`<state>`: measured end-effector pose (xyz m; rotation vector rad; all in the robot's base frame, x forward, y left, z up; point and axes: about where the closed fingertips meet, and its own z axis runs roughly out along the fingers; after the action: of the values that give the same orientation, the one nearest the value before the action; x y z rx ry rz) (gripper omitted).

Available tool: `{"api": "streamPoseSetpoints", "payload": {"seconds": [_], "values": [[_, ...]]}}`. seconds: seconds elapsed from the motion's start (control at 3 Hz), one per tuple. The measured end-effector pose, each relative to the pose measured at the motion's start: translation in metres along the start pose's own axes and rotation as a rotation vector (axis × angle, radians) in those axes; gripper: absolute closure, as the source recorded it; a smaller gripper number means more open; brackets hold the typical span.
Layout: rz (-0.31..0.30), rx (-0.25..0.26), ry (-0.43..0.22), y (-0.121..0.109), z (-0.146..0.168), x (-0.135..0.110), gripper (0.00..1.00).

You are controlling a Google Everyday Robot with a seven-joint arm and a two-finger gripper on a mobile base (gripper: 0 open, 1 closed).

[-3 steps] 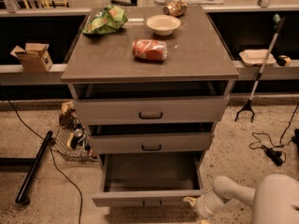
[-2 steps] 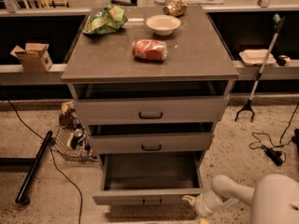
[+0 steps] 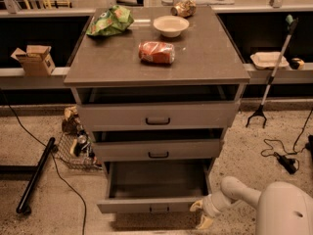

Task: Close bottom drawer

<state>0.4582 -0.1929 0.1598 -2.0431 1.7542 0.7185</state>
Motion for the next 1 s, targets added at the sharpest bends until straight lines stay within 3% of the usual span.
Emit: {"api": "streamPoseSetpoints", "payload": {"seconds": [0.33, 0.67, 1.0], "values": [[-0.010, 0.063, 0.016, -0.026, -0.007, 0.005, 0.64], [0.002, 0.120, 0.034, -0.051, -0.008, 0.014, 0.63], [0.010, 0.168, 0.040, -0.070, -0.010, 0.018, 0.40]]}}
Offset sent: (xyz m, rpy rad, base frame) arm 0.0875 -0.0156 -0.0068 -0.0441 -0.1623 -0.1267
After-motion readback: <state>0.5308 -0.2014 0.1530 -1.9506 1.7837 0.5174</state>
